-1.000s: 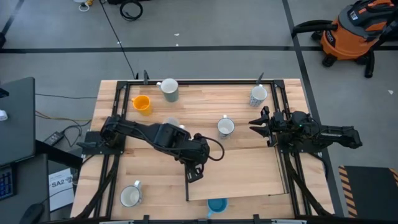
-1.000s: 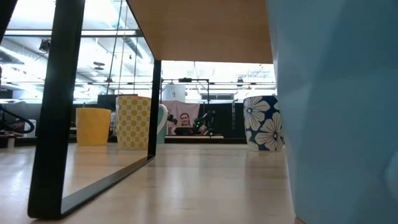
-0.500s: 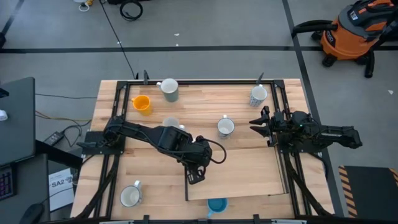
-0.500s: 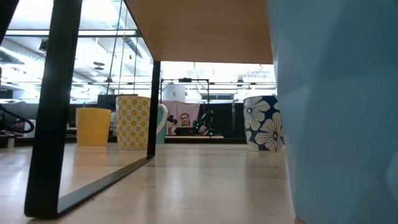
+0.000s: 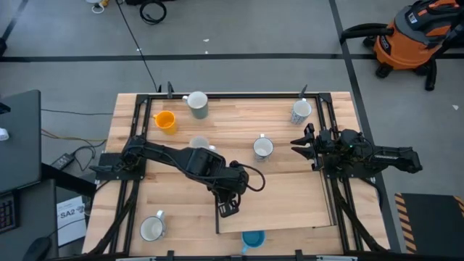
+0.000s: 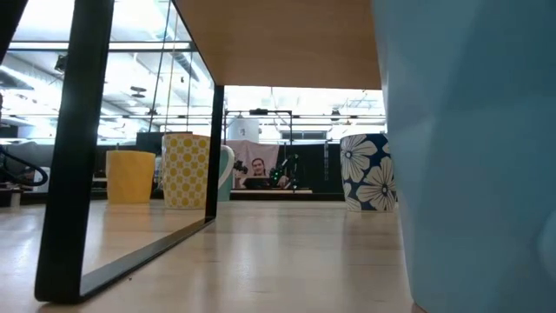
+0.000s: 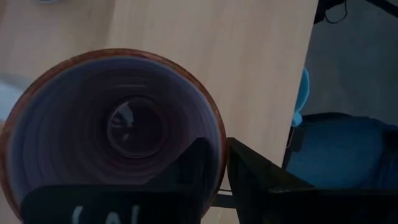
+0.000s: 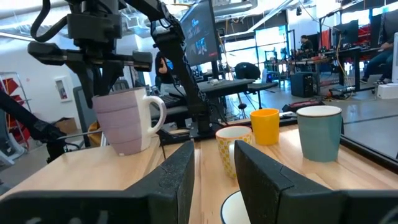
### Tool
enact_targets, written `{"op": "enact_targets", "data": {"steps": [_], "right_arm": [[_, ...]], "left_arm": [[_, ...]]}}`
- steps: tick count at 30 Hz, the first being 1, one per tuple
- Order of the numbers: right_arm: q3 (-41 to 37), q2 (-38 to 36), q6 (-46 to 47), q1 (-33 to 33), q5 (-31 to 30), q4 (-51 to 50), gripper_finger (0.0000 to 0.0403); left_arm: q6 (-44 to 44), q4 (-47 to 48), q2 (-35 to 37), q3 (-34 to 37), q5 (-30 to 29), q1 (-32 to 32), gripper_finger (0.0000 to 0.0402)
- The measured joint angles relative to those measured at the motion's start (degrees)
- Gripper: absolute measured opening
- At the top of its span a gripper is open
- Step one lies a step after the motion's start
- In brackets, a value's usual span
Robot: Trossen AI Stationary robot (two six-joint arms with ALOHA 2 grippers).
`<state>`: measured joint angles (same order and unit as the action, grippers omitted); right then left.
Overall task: Place coffee mugs
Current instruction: Put the bottom white blue patterned mug on the shelf
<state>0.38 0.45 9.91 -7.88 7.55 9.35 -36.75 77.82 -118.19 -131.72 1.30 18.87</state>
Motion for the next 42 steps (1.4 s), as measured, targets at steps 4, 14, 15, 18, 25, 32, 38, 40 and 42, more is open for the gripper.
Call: {"op": "enact_targets", "data": {"steps": [4,14,15,18,25,32,38,40,42], "right_arm": [[0.0,0.0,0.0,0.0,0.0,0.0,0.0121],[0.0,0.0,0.0,0.0,0.0,0.0,0.0121],[0.0,0.0,0.0,0.0,0.0,0.0,0.0121],[0.0,0.0,0.0,0.0,0.0,0.0,0.0121],[0.0,0.0,0.0,0.0,0.0,0.0,0.0121],[0.0,0.0,0.0,0.0,0.0,0.0,0.012],[0.0,0.0,0.0,0.0,0.0,0.0,0.012],[0.0,0.0,0.0,0.0,0.0,0.0,0.012],[0.0,0.0,0.0,0.0,0.0,0.0,0.012]], "left_arm": [[0.0,-0.2,0.0,0.0,0.0,-0.1,0.007],[0.0,-0.8,0.0,0.0,0.0,-0.1,0.0071],[0.0,-0.9,0.0,0.0,0.0,-0.1,0.0071],[0.0,-1.9,0.0,0.0,0.0,-0.1,0.0071],[-0.1,-3.0,0.0,0.0,0.1,-0.1,0.0083],[0.0,-3.1,0.0,0.0,0.1,-0.1,0.0141],[0.0,-3.1,0.0,0.0,0.1,-0.1,0.0186],[0.0,-3.1,0.0,0.0,0.1,-0.1,0.0195],[0.0,-3.1,0.0,0.0,0.1,-0.1,0.0199]]}}
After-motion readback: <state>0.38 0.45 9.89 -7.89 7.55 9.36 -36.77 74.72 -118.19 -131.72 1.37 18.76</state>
